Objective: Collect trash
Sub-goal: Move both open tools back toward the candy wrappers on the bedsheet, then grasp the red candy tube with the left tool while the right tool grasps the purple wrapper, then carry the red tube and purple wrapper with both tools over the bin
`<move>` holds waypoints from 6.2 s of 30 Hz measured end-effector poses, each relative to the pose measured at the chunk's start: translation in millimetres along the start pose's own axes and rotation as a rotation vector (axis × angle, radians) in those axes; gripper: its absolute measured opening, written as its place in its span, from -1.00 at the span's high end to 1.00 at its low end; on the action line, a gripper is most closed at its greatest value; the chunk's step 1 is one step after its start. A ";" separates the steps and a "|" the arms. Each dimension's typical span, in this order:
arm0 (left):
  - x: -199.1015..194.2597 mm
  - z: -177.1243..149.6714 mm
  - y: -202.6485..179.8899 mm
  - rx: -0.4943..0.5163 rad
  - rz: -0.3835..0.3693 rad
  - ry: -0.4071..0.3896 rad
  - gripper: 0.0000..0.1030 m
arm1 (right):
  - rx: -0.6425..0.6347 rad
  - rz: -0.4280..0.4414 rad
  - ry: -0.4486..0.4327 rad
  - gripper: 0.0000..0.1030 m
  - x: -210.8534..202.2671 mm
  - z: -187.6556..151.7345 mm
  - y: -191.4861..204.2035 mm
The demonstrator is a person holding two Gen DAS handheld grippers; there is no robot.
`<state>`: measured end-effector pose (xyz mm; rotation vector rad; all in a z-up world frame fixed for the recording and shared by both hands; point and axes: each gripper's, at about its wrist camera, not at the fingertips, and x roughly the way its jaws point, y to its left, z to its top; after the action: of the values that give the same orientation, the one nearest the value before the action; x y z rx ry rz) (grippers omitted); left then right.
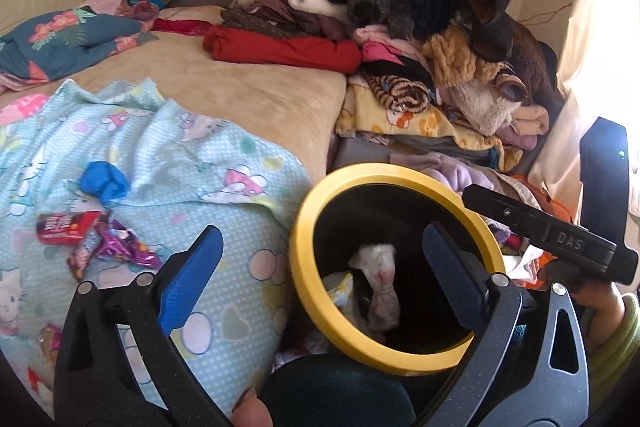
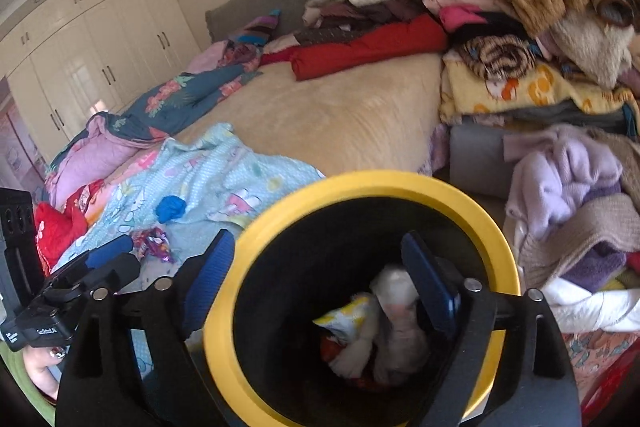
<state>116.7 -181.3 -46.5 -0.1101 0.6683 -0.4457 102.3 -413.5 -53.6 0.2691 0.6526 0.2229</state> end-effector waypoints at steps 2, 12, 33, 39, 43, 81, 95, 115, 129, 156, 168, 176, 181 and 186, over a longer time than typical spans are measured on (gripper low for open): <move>-5.6 0.1 4.1 -0.005 0.014 -0.011 -0.79 | -0.023 0.008 -0.019 -0.63 -2.2 1.7 8.5; -32.1 4.1 28.0 -0.050 0.048 -0.058 -0.78 | -0.066 0.030 -0.041 -0.68 -3.8 3.9 37.8; -68.1 10.7 76.0 -0.119 0.127 -0.121 -0.78 | -0.157 0.105 -0.099 -0.75 -10.3 1.3 102.9; -73.0 7.9 90.1 -0.141 0.145 -0.119 -0.78 | -0.176 0.124 -0.095 -0.75 -8.8 -1.7 114.5; -77.7 8.0 99.7 -0.163 0.153 -0.126 -0.78 | -0.184 0.137 -0.093 -0.75 -8.3 -3.9 122.2; -87.6 -10.3 210.9 -0.415 0.248 -0.057 -0.67 | -0.353 0.202 0.062 -0.75 54.1 -31.7 210.2; -37.3 -26.2 236.7 -0.582 0.143 0.114 -0.16 | -0.392 0.166 0.289 -0.31 150.2 -32.2 228.1; 27.0 -22.7 279.6 -0.869 0.068 0.193 0.05 | -0.458 0.192 0.403 0.62 189.6 -39.7 246.3; -8.2 -21.3 280.6 -0.870 0.040 0.056 0.48 | -0.353 0.244 0.276 0.63 127.0 -40.9 222.9; -98.2 23.7 190.1 -0.473 0.100 -0.159 0.51 | -0.283 0.288 0.147 0.63 74.7 -23.9 204.9; -103.3 30.1 165.3 -0.414 0.078 -0.168 0.51 | -0.263 0.272 0.102 0.63 55.8 -15.9 191.8; -105.0 32.6 149.3 -0.380 0.066 -0.163 0.52 | -0.243 0.270 0.076 0.63 43.5 -9.9 180.3; -103.4 32.2 138.9 -0.359 0.056 -0.154 0.52 | -0.227 0.265 0.065 0.63 37.3 -6.2 172.8; -100.8 32.0 128.2 -0.339 0.045 -0.144 0.52 | -0.203 0.258 0.055 0.63 31.9 -4.3 163.9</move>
<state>113.1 -23.6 5.7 -0.4432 0.5986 -0.2749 104.7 -249.3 -23.3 0.1511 0.6439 0.5428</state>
